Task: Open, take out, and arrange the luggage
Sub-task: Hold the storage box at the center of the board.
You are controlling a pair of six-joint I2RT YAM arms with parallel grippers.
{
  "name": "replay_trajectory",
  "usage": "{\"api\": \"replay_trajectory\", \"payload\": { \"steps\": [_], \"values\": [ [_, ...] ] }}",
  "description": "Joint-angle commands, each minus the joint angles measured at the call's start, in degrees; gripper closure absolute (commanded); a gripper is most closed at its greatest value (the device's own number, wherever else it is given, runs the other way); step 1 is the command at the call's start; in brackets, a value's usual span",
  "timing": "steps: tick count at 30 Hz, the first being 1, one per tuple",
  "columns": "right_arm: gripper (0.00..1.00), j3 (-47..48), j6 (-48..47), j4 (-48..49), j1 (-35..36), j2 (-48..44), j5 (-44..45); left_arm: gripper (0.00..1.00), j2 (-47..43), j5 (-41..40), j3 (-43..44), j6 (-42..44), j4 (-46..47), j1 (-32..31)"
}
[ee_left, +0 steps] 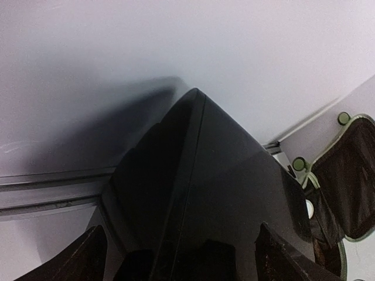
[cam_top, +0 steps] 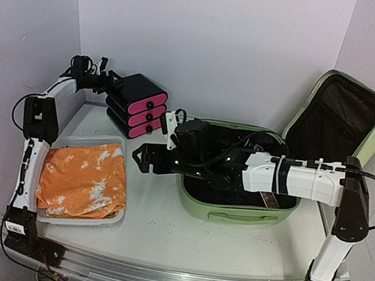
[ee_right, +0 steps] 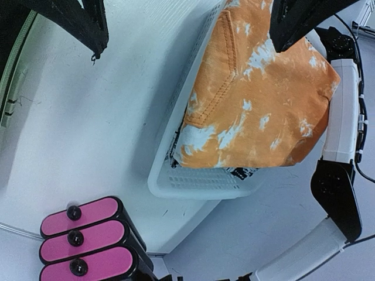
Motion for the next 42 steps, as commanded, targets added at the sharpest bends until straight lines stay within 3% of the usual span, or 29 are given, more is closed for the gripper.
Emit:
{"api": "replay_trajectory", "payload": {
  "steps": [1, 5, 10, 16, 26, 34, 42],
  "values": [
    [0.05, 0.41, 0.06, -0.35, -0.51, -3.34, 3.25, 0.15, 1.28, 15.12, 2.3, -0.23, 1.93, -1.68],
    [0.06, 2.23, 1.3, -3.17, -1.43, -3.05, 9.54, 0.2, 3.44, 21.12, 4.33, -0.96, 2.11, -2.8],
    [0.07, 6.5, 2.96, -5.97, -5.99, -0.41, 15.8, 0.24, 1.35, 21.02, -0.69, 1.55, 2.19, -6.06],
    [0.08, 17.6, 2.05, -5.71, -12.74, 8.74, 12.84, 0.27, -1.75, 17.42, -5.72, 2.29, 2.47, -6.57],
    [0.1, 40.76, 6.83, 0.66, -14.72, 28.62, 5.18, 0.16, -6.14, 10.74, -11.03, 2.0, 5.43, -6.46],
    [0.18, 44.86, 7.91, 10.45, -15.42, 36.69, -1.65, 0.18, -7.47, 11.04, -10.88, 1.93, 5.89, -5.55],
    [0.21, 47.52, -0.93, 16.86, -15.27, 41.0, -8.07, 0.2, -7.03, 14.36, -10.0, 1.77, 5.91, -4.84]
  ]
}}
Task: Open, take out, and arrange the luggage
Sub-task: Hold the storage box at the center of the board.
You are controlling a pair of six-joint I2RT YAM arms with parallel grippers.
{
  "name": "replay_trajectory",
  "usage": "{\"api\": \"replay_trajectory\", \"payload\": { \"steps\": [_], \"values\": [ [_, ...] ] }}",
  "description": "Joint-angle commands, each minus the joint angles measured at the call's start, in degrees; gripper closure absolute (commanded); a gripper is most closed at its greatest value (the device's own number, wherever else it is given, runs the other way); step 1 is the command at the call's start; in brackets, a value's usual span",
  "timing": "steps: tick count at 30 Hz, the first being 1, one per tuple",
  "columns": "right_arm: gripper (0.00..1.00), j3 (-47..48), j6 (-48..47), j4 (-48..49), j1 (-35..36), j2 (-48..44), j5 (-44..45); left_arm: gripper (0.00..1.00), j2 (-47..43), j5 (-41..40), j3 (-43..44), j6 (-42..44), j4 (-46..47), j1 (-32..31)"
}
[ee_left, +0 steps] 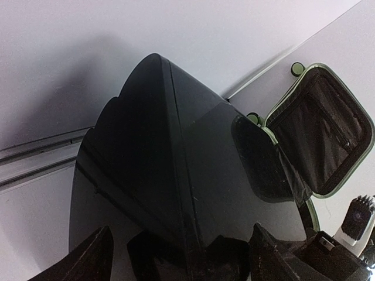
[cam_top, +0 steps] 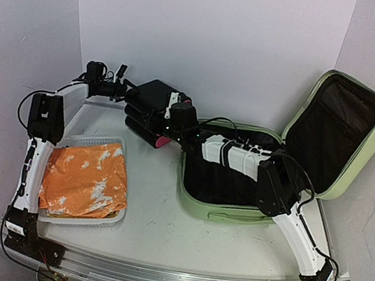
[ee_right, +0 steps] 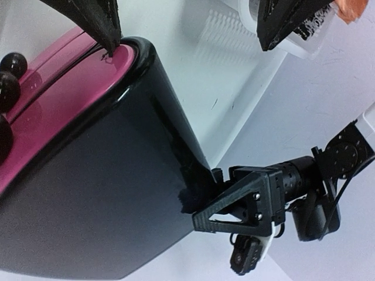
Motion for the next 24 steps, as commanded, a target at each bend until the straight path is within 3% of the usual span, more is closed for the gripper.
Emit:
{"api": "replay_trajectory", "payload": {
  "steps": [1, 7, 13, 24],
  "values": [
    [0.21, 3.9, -6.03, 8.35, -0.03, 1.36, -3.93, 0.21, -3.21, 2.83, 1.05, 0.68, 0.47, 1.09],
    [0.21, 7.3, -8.44, 9.68, 0.18, 4.44, -8.5, 0.24, -5.48, 5.7, -3.28, 1.57, 0.49, 1.34],
    [0.21, 9.5, -10.46, 9.87, 3.35, 5.48, -10.79, 0.27, -11.98, 7.11, -13.44, 4.38, 0.47, 1.56],
    [0.2, 4.42, -13.41, 9.6, 9.8, -0.22, -9.54, 0.3, -19.9, 16.84, -23.35, 6.33, 0.41, 0.89]
  ]
}}
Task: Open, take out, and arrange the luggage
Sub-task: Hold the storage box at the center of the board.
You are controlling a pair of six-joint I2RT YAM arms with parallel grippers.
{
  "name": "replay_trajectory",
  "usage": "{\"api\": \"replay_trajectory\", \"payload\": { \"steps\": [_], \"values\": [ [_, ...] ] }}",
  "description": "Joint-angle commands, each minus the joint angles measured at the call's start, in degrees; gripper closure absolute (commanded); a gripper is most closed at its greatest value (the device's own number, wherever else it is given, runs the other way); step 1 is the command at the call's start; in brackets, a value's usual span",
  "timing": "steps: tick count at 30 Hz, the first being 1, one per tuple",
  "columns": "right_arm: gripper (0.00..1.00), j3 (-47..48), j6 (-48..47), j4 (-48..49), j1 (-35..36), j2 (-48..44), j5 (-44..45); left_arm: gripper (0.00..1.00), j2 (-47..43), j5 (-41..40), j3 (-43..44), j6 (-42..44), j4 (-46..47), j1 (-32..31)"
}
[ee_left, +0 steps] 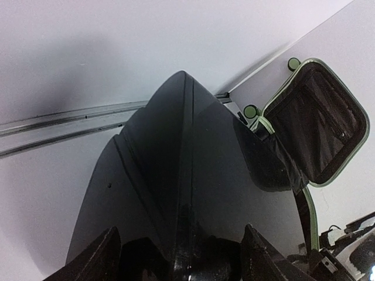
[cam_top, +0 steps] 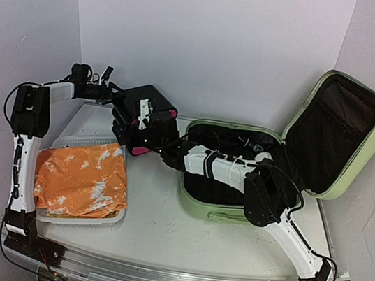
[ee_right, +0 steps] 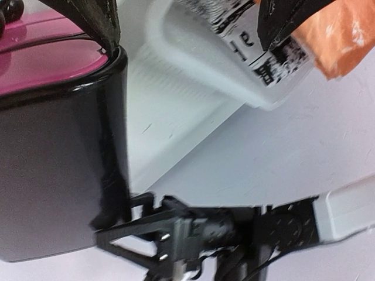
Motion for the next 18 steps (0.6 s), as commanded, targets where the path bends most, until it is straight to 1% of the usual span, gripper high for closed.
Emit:
{"api": "replay_trajectory", "payload": {
  "steps": [1, 5, 10, 11, 13, 16, 18],
  "values": [
    [0.2, -1.9, -2.97, 5.86, 4.51, -6.1, -1.62, 0.3, -9.27, 13.5, -5.34, 2.17, -2.73, -3.5],
    [0.2, -7.94, -2.57, 5.96, 5.85, -10.73, 1.24, 0.3, -12.39, 13.65, -9.26, 3.07, -2.73, -4.27],
    [0.18, -18.12, -0.72, 6.12, 5.86, -18.55, 6.21, 0.26, -14.53, 10.07, -12.45, 4.07, -2.78, -6.62],
    [0.17, -19.77, -0.62, 6.07, 5.92, -19.88, 7.58, 0.23, -14.5, 9.01, -12.49, 3.98, -2.83, -7.08],
    [0.16, -23.16, -0.44, 5.8, 5.87, -22.88, 7.62, 0.19, -14.53, 6.86, -12.14, 3.38, -2.83, -7.49],
    [0.16, -29.11, -0.13, 5.18, 5.86, -28.23, 6.71, 0.07, -16.24, 3.09, -11.62, 2.89, -2.8, -7.52],
    [0.14, -33.72, -0.16, 5.02, 5.88, -32.24, 4.31, 0.04, -18.32, 0.47, -11.61, 3.36, -2.83, -7.52]
  ]
}}
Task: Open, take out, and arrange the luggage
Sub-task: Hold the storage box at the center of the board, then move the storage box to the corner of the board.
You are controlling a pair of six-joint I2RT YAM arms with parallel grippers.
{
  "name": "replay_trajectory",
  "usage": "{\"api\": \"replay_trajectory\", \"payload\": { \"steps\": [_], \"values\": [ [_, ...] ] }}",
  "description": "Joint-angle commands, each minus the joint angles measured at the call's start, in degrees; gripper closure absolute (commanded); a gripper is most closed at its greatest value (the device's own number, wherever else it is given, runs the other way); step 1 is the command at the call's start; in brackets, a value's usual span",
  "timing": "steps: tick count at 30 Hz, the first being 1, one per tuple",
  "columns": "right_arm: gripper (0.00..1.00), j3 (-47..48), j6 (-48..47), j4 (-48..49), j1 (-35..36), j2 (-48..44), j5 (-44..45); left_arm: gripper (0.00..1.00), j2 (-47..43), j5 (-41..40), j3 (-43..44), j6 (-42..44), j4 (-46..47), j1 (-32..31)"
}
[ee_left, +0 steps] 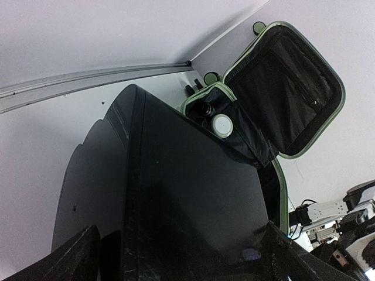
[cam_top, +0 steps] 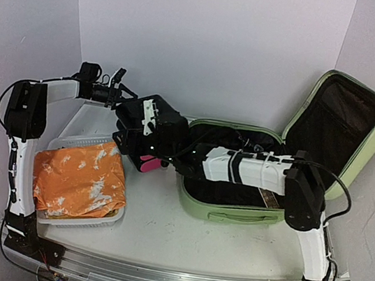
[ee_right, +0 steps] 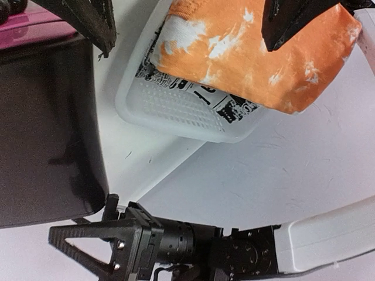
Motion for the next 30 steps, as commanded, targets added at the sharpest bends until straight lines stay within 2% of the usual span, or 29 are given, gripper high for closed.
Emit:
{"api": "replay_trajectory", "payload": {
  "steps": [1, 6, 11, 15, 19, 23, 26, 30],
  "values": [
    [0.14, -8.44, 0.38, 3.35, -0.26, -12.22, -1.96, 0.02, -8.14, -3.79, 0.77, 0.76, 0.83, -1.79],
    [0.1, -20.6, -1.78, 2.99, -0.32, -23.5, -2.75, 0.01, -11.85, -10.22, 0.86, 1.19, -0.97, -1.79],
    [0.09, -29.06, -2.78, 0.34, -0.33, -33.11, 1.99, 0.01, -19.0, -18.88, -0.72, 2.12, -4.47, -1.75],
    [0.08, -34.62, -2.5, -1.24, -0.3, -38.56, 5.72, 0.01, -26.26, -22.55, -3.12, 2.01, -7.47, -2.25],
    [0.08, -38.22, -2.01, -1.7, -0.29, -42.5, 7.72, 0.01, -35.93, -27.87, -11.28, -2.27, -7.57, -4.38],
    [0.08, -40.1, -1.45, -2.45, -0.33, -44.28, 9.64, 0.01, -46.15, -34.62, -22.61, -8.07, -8.18, -9.99],
    [0.08, -41.39, -0.91, -2.73, -0.32, -45.11, 10.05, 0.01, -53.15, -38.72, -28.71, -11.24, -11.68, -13.23],
    [0.08, -43.46, -0.4, -2.86, -0.32, -46.31, 10.18, 0.01, -63.83, -40.79, -38.85, -19.29, -16.3, -14.0]
  ]
}}
